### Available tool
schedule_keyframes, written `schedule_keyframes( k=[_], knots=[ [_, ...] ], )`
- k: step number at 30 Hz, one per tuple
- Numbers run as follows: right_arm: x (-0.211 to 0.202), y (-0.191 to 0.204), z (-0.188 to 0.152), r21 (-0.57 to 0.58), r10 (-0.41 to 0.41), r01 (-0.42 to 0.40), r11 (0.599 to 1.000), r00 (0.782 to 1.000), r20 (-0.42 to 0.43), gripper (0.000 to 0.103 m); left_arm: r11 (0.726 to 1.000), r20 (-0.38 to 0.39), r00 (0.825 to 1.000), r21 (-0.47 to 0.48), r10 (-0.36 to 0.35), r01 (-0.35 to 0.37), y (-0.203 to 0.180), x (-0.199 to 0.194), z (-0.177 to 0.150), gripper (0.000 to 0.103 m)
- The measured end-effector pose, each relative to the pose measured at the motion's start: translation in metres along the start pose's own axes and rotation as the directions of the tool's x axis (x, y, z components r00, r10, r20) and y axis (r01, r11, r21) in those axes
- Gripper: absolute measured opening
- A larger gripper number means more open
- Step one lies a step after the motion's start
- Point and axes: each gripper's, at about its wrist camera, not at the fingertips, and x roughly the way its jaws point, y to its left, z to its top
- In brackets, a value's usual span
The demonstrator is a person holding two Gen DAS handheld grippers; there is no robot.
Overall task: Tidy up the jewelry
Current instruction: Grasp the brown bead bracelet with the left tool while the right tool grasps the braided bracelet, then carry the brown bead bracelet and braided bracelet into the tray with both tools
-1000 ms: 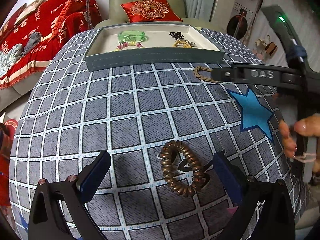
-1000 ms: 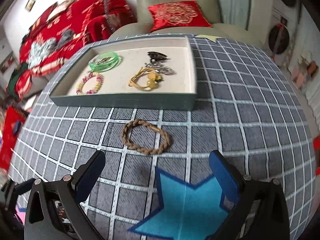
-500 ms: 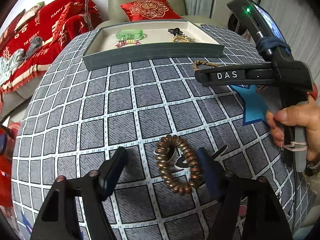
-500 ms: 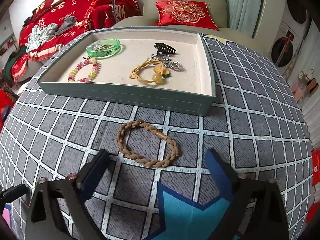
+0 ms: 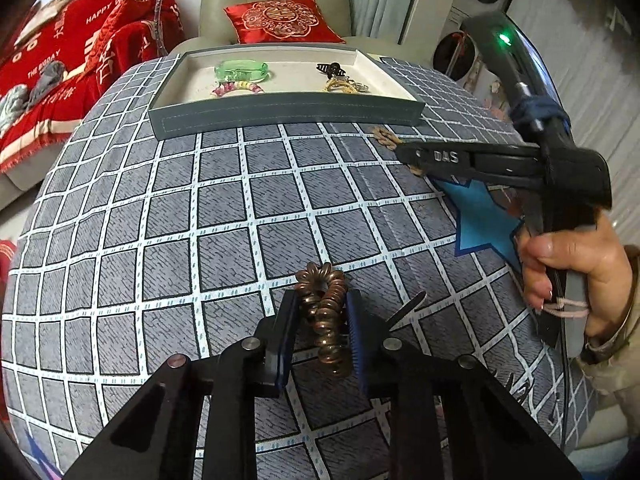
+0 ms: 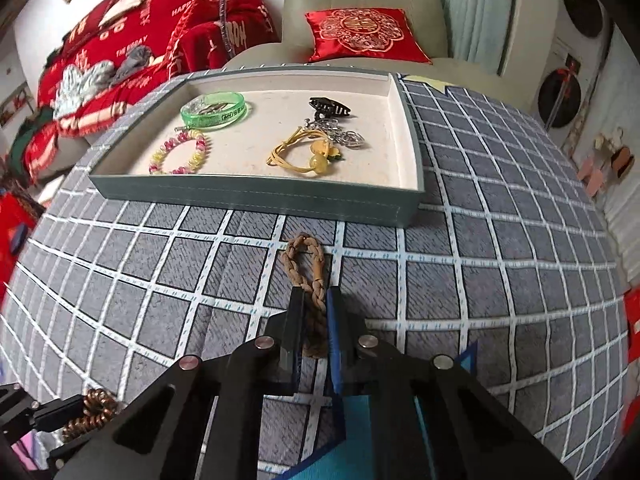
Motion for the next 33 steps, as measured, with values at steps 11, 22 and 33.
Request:
schedule_keyframes(
  k=[11, 22, 33],
  knots=[
    [-0.029, -0.021, -0.006, 0.138, 0.104, -0.107, 0.985, 0.994, 0.024, 0.012, 0.998, 0.035, 0.999, -0.051, -0.032, 0.034, 0.019, -0.010, 0.011, 0.041],
    [-0.051, -0.008, -0.002, 0.143, 0.144, -0.150, 0.978, 0.988, 0.049, 0.012, 0.998, 0.069, 0.997, -0.056, -0.023, 0.027, 0.033, -0.019, 0.026, 0.041],
    [-0.070, -0.003, 0.028, 0.137, 0.151, -0.163, 0.977, 0.984, 0.097, 0.012, 0.999, 0.116, 0.993, -0.030, -0.028, 0.032, 0.047, -0.032, 0.057, 0.041]
  ],
)
